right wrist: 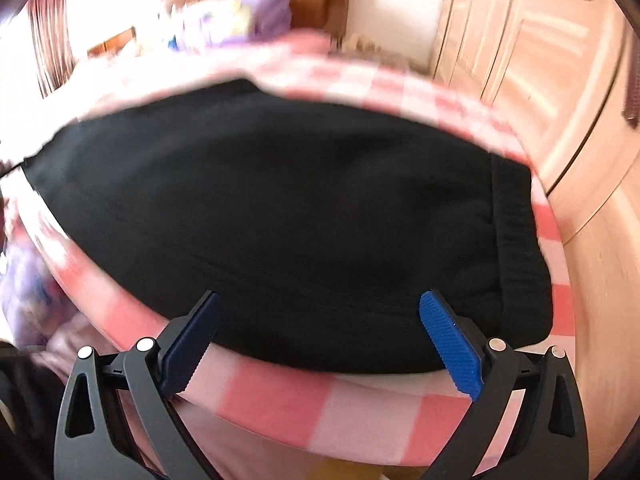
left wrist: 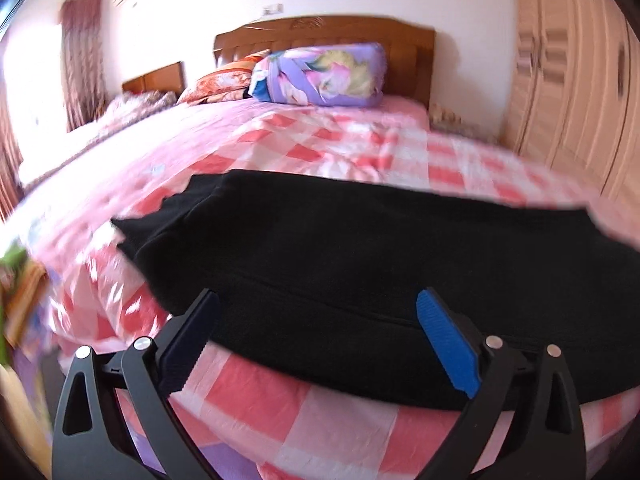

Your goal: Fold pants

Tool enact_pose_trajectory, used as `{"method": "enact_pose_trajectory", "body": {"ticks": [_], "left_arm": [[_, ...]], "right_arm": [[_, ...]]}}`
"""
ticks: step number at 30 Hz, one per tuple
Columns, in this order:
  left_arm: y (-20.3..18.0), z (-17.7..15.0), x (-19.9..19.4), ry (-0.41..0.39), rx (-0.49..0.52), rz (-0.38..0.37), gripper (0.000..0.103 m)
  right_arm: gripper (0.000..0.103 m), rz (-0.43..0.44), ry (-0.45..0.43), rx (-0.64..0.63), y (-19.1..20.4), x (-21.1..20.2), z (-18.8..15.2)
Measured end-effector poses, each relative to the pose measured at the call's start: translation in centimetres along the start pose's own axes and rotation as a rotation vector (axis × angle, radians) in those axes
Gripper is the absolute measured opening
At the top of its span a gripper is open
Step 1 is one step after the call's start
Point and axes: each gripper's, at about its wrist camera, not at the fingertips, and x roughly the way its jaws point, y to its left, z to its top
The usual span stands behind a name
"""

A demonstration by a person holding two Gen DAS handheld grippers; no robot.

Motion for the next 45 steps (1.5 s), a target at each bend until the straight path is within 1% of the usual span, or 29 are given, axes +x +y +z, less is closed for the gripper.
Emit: {"method": "enact_pose_trajectory", "body": {"ticks": [1, 2, 3, 5, 7, 8, 9, 10, 11, 12, 13, 14, 15, 17, 19, 21, 24, 25, 26, 28, 30, 32, 34, 35, 36, 37, 41, 43, 45], "left_arm": [[2.1, -0.1, -0.7, -0.01, -0.088, -0.047, 0.1], [3.5, -0.2, -1.1, -0.012, -0.147, -0.074, 0.1], [5.5, -0.4, -1.4, -0.012, -0.236, -0.112, 0.1], [10.6, -1.0, -1.4, 0.0, -0.467, -0.217, 0.099], [14.7, -1.6, -1.0, -0.006, -0.64, -0.281, 0.084], [16.1, -1.5, -0.9, -0.012, -0.668, -0.278, 0.076], [17.0, -1.4, -0.8, -0.009, -0.67, -0.231, 0.068], [17.7, -1.1, -0.6, 0.006, -0.649, -0.14, 0.061], [18.2, -0.9, -0.4, 0.023, -0.627, -0.063, 0.052], [18.5, -0.9, -0.2, 0.037, -0.619, -0.02, 0.051], [18.8, -0.9, 0.1, 0.06, -0.607, 0.044, 0.051], [18.9, -1.0, 0.3, 0.071, -0.593, 0.082, 0.051], [19.0, -1.0, 0.5, 0.077, -0.577, 0.089, 0.051], [18.4, -0.7, 1.2, 0.1, -0.536, 0.065, 0.051], [17.7, -0.2, 2.3, 0.135, -0.472, 0.122, 0.051], [17.1, 0.6, 3.9, 0.167, -0.429, 0.154, 0.051], [16.3, 1.2, 4.9, 0.165, -0.414, 0.156, 0.047], [16.4, 1.3, 4.9, 0.155, -0.422, 0.134, 0.045], [16.4, 1.3, 4.8, 0.141, -0.442, 0.088, 0.039], [17.0, 1.2, 5.1, 0.127, -0.498, -0.017, 0.038], [17.4, 1.2, 5.4, 0.125, -0.52, -0.04, 0.037], [17.3, 1.3, 5.7, 0.131, -0.515, -0.046, 0.037], [17.2, 1.2, 6.9, 0.164, -0.503, -0.066, 0.031], [17.0, 1.3, 7.5, 0.171, -0.499, -0.079, 0.022], [17.0, 1.2, 7.8, 0.167, -0.494, -0.096, 0.01], [17.2, 1.3, 7.7, 0.157, -0.495, -0.087, 0.006], [18.2, 1.6, 5.7, 0.055, -0.538, -0.062, 0.005], [19.1, 1.3, 6.2, 0.061, -0.6, -0.094, 0.005], [19.3, 0.7, 7.0, 0.089, -0.629, -0.132, 0.005]], "right_arm": [[0.097, 0.046, -0.029, 0.008, 0.5, -0.4, 0.4], [0.097, 0.058, -0.044, -0.003, 1.0, -0.4, 0.7], [0.097, 0.054, -0.056, -0.022, 1.8, -0.2, 1.0], [0.097, 0.08, -0.063, -0.043, 3.6, 0.7, 2.0], [0.097, 0.138, -0.061, -0.045, 5.3, 2.1, 3.2], [0.097, 0.16, -0.06, -0.063, 6.6, 2.7, 3.7], [0.097, 0.171, -0.059, -0.083, 7.4, 2.9, 4.2], [0.097, 0.18, -0.062, -0.112, 8.5, 3.4, 4.8], [0.097, 0.188, -0.065, -0.137, 9.9, 3.7, 4.9], [0.097, 0.205, -0.065, -0.161, 11.0, 3.8, 5.1], [0.097, 0.227, -0.063, -0.184, 12.0, 3.8, 5.2], [0.097, 0.239, -0.064, -0.201, 13.0, 3.9, 5.3], [0.097, 0.246, -0.063, -0.217, 13.7, 4.3, 5.6], [0.097, 0.245, -0.05, -0.241, 15.1, 4.8, 6.0], [0.097, 0.246, -0.043, -0.237, 15.5, 5.0, 6.0], [0.097, 0.252, -0.039, -0.229, 15.5, 5.2, 6.3], [0.097, 0.234, -0.042, -0.216, 15.0, 4.9, 6.1], [0.097, 0.232, -0.042, -0.207, 14.8, 5.0, 6.0], [0.097, 0.232, -0.038, -0.193, 14.5, 5.1, 5.9], [0.097, 0.232, -0.024, -0.169, 13.9, 5.5, 5.7], [0.097, 0.229, -0.013, -0.154, 13.5, 5.9, 5.6], [0.097, 0.229, -0.01, -0.136, 13.2, 6.1, 5.4], [0.097, 0.235, -0.014, -0.127, 12.9, 6.1, 5.2], [0.097, 0.233, -0.017, -0.125, 12.9, 6.1, 5.2], [0.097, 0.23, -0.018, -0.124, 12.8, 6.0, 5.2], [0.097, 0.225, -0.021, -0.123, 12.6, 6.0, 5.2], [0.097, 0.213, -0.036, -0.114, 11.9, 5.5, 5.4], [0.097, 0.219, -0.04, -0.098, 11.5, 5.4, 5.4], [0.097, 0.223, -0.042, -0.091, 11.1, 5.4, 5.3]]}}
